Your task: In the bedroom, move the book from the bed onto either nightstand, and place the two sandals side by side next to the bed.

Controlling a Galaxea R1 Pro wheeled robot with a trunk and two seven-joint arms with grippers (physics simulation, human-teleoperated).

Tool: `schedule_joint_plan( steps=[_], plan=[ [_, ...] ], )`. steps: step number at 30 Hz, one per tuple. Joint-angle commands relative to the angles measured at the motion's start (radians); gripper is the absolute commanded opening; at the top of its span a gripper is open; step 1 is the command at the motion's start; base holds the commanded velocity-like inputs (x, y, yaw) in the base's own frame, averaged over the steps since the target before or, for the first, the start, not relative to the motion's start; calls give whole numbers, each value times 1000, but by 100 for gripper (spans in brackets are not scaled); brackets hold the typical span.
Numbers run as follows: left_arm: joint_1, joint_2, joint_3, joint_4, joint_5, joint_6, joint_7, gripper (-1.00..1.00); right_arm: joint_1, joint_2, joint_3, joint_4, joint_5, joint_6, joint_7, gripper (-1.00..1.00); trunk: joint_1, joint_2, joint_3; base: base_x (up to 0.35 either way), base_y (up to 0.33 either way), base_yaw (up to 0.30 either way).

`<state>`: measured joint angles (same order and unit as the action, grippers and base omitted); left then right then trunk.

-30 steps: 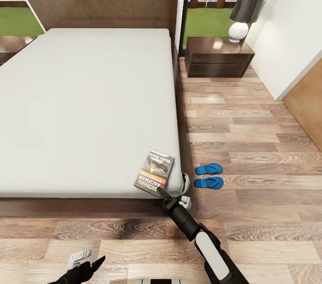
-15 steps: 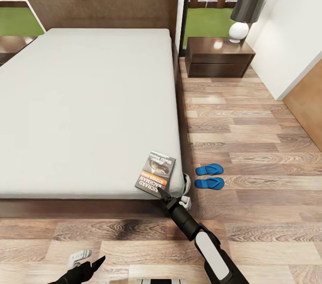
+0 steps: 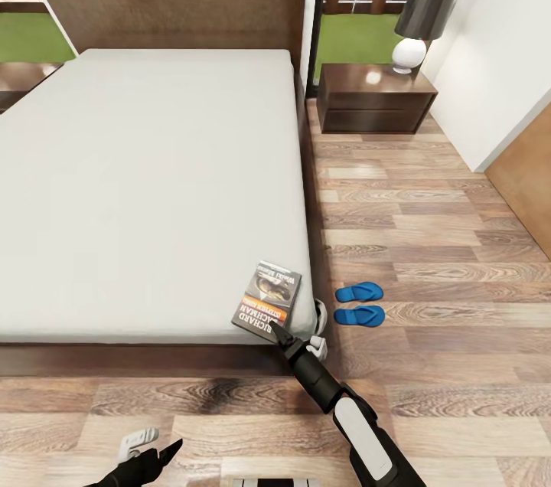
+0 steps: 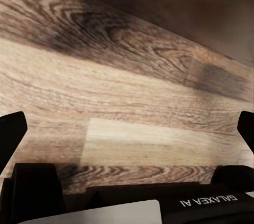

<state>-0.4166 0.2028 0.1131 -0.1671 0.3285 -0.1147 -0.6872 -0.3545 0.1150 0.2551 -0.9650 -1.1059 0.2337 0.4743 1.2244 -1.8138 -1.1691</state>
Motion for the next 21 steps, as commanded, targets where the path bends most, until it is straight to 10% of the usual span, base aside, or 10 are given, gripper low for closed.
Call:
schedule_joint_plan(
  steps=[1, 7, 8, 21],
  plan=[
    [-1, 0, 8, 1, -7, -3, -5, 100, 0, 0, 0, 0, -11, 7, 1, 100, 0, 0, 0, 0, 0, 0],
    [-1, 0, 8, 1, -7, -3, -5, 100, 0, 0, -1, 0, -11, 8, 2, 100, 0, 0, 0, 0, 0, 0],
    [-1, 0, 8, 1, -7, -3, -5, 100, -1, 0, -1, 0, -11, 9, 2, -100, 0, 0, 0, 0, 0, 0],
    [-1, 0, 8, 1, -7, -3, -5, 100, 0, 0, -2, 0, -97, 10, 3, -100, 0, 0, 0, 0, 0, 0]
  ],
)
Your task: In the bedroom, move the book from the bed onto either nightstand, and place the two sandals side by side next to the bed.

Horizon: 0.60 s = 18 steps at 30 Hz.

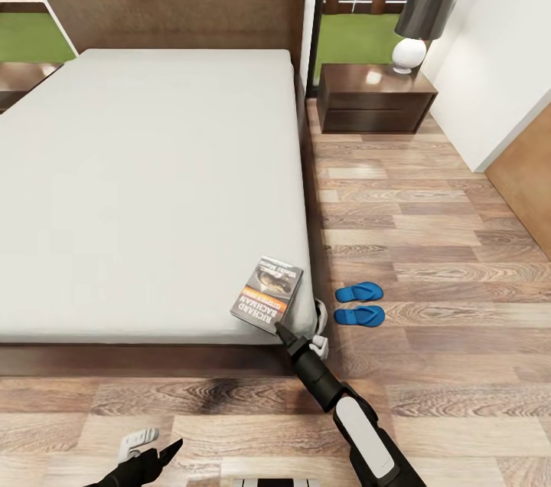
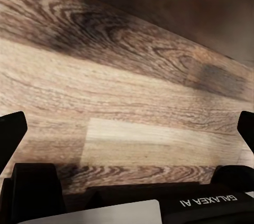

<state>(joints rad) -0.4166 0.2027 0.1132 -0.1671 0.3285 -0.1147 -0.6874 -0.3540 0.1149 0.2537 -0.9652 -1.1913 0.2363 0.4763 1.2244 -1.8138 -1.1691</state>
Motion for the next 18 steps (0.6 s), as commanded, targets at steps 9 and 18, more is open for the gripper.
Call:
schedule_joint_plan(
  steps=[9, 18],
  plan=[
    [-1, 0, 8, 1, -7, -3, -6, 100, -1, 0, 0, 0, -15, 8, 1, -100, 0, 0, 0, 0, 0, 0],
    [-1, 0, 8, 1, -6, -3, -6, 100, -1, 0, 0, 0, -16, 8, 1, -100, -35, 63, 28, 0, 0, 0]
  ],
)
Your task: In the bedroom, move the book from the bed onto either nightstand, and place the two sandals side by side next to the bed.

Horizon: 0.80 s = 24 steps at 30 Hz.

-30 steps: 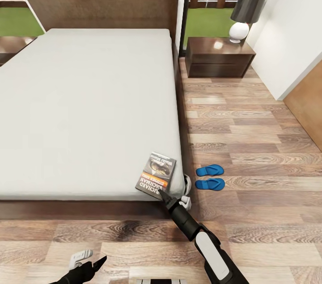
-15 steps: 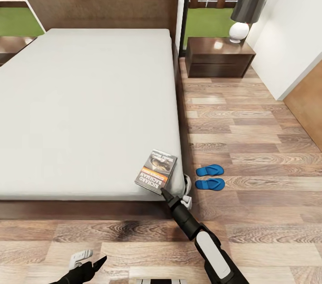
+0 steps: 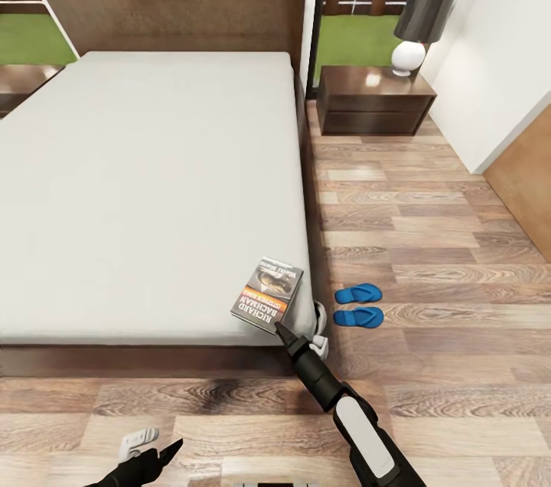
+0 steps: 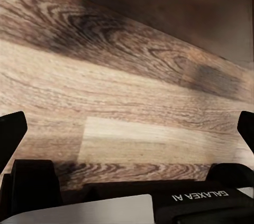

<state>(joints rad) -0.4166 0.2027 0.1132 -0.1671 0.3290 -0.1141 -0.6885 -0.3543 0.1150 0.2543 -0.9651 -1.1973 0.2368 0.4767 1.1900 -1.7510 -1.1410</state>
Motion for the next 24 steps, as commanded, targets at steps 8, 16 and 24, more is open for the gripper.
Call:
schedule_joint_plan(
  steps=[8, 16, 24],
  plan=[
    [-1, 0, 8, 1, -7, -3, -5, 100, -1, 0, 0, 0, -9, 7, -1, -100, -31, 56, 25, 0, 0, 0],
    [-1, 0, 8, 1, -8, -2, -4, 100, -1, 0, 0, 0, -8, 11, -1, -100, -62, 112, 50, 0, 0, 0],
    [-1, 0, 8, 1, -8, -2, -4, 100, 0, 0, 1, -1, -5, 17, -2, -100, -92, 168, 75, 0, 0, 0]
  ],
)
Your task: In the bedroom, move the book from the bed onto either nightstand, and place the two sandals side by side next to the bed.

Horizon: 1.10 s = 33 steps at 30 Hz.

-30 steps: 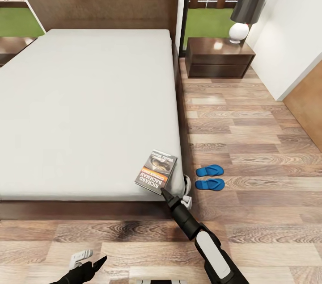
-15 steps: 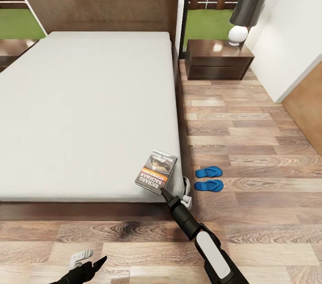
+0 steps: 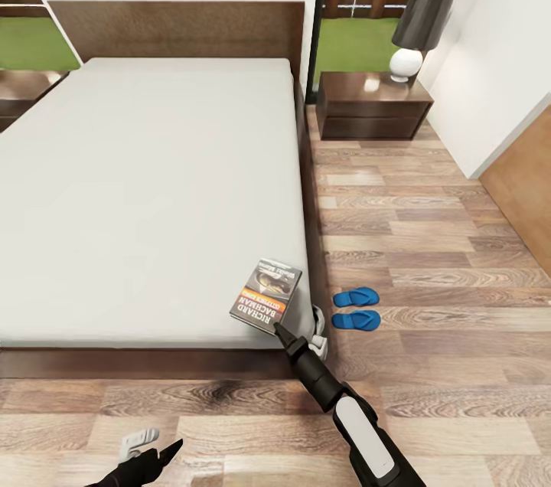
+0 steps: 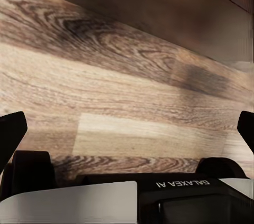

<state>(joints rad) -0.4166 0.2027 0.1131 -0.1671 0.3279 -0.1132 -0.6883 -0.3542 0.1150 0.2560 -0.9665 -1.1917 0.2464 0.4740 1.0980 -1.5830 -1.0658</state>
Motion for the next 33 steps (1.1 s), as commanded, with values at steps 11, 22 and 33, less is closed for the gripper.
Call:
schedule_joint_plan(
  steps=[11, 22, 33],
  plan=[
    [-1, 0, 7, 1, -7, -3, -4, 100, 1, 0, 3, -5, -9, 7, 3, -100, -42, 77, 34, 0, 0, 0],
    [-1, 0, 8, 1, -7, -3, -4, 100, 1, 0, 3, -6, -9, 7, 3, -100, -84, 154, 69, 0, 0, 0],
    [-1, 0, 8, 1, -7, -3, -5, 100, 3, 0, 3, -5, -9, 7, 3, -100, -127, 231, 103, 0, 0, 0]
  ],
)
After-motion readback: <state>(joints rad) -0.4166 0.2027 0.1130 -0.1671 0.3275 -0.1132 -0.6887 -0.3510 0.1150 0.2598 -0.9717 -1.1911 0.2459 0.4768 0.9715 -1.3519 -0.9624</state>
